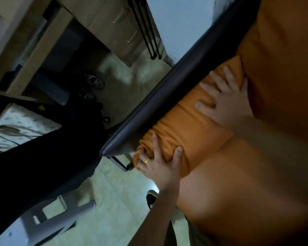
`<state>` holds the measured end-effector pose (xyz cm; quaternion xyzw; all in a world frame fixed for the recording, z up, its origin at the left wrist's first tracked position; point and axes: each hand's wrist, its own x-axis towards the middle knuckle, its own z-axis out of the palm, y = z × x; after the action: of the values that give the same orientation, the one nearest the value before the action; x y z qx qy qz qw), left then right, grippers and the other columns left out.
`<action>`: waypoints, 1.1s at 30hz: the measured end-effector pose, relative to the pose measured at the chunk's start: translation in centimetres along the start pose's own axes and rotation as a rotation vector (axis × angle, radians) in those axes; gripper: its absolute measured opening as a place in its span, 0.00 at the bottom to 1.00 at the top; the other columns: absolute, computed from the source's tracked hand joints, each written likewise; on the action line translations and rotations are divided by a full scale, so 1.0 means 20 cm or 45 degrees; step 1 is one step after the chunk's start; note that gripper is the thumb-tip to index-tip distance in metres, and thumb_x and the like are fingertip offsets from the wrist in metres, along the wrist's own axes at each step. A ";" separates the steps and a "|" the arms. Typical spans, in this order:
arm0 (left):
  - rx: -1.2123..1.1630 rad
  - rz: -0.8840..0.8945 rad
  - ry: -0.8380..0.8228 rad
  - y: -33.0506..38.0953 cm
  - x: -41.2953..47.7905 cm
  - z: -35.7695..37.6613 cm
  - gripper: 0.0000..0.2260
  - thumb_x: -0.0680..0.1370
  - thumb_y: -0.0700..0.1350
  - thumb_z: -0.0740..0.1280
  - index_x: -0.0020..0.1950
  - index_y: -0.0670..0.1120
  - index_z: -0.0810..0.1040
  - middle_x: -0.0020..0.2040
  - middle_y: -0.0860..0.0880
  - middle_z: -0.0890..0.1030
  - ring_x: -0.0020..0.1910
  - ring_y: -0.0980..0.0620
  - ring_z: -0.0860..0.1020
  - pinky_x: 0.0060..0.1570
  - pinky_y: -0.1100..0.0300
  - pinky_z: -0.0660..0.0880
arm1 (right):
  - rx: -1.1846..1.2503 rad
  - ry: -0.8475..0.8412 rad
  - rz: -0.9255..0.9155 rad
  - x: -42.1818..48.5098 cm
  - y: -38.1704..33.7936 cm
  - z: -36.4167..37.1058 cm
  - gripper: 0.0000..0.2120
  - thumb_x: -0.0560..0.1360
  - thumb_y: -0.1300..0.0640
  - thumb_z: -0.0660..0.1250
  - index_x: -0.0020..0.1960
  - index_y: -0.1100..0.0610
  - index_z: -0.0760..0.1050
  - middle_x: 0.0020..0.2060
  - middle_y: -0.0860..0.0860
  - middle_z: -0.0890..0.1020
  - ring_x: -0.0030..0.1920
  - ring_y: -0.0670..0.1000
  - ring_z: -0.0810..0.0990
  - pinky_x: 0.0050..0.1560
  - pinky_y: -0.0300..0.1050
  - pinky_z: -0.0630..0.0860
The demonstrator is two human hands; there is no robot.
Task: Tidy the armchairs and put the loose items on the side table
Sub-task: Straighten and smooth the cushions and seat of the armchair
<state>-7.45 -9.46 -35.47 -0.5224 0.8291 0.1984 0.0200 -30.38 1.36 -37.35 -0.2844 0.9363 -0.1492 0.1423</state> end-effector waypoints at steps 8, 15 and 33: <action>0.005 0.059 -0.209 -0.13 0.08 -0.12 0.39 0.67 0.77 0.64 0.75 0.72 0.53 0.79 0.45 0.55 0.75 0.38 0.52 0.69 0.31 0.60 | -0.056 0.005 -0.015 -0.07 -0.11 0.02 0.32 0.78 0.34 0.52 0.78 0.46 0.62 0.81 0.53 0.55 0.81 0.59 0.44 0.72 0.74 0.39; 0.141 0.332 -0.187 -0.09 0.14 -0.28 0.26 0.79 0.63 0.59 0.76 0.60 0.63 0.80 0.49 0.56 0.80 0.47 0.48 0.72 0.28 0.49 | -0.080 0.156 -0.430 -0.28 -0.31 0.19 0.26 0.79 0.40 0.58 0.73 0.49 0.73 0.75 0.53 0.70 0.79 0.60 0.60 0.73 0.74 0.49; 0.158 0.395 -0.204 -0.17 0.13 -0.27 0.25 0.81 0.55 0.55 0.78 0.53 0.62 0.78 0.45 0.62 0.75 0.40 0.61 0.73 0.35 0.57 | 0.401 -0.252 0.281 -0.54 0.14 -0.06 0.31 0.82 0.44 0.55 0.82 0.45 0.48 0.82 0.50 0.46 0.81 0.51 0.41 0.80 0.54 0.50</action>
<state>-4.76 -14.88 -32.24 -0.3686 0.9061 0.1885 0.0874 -23.61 10.03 -35.22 -0.1675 0.9083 -0.2486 0.2919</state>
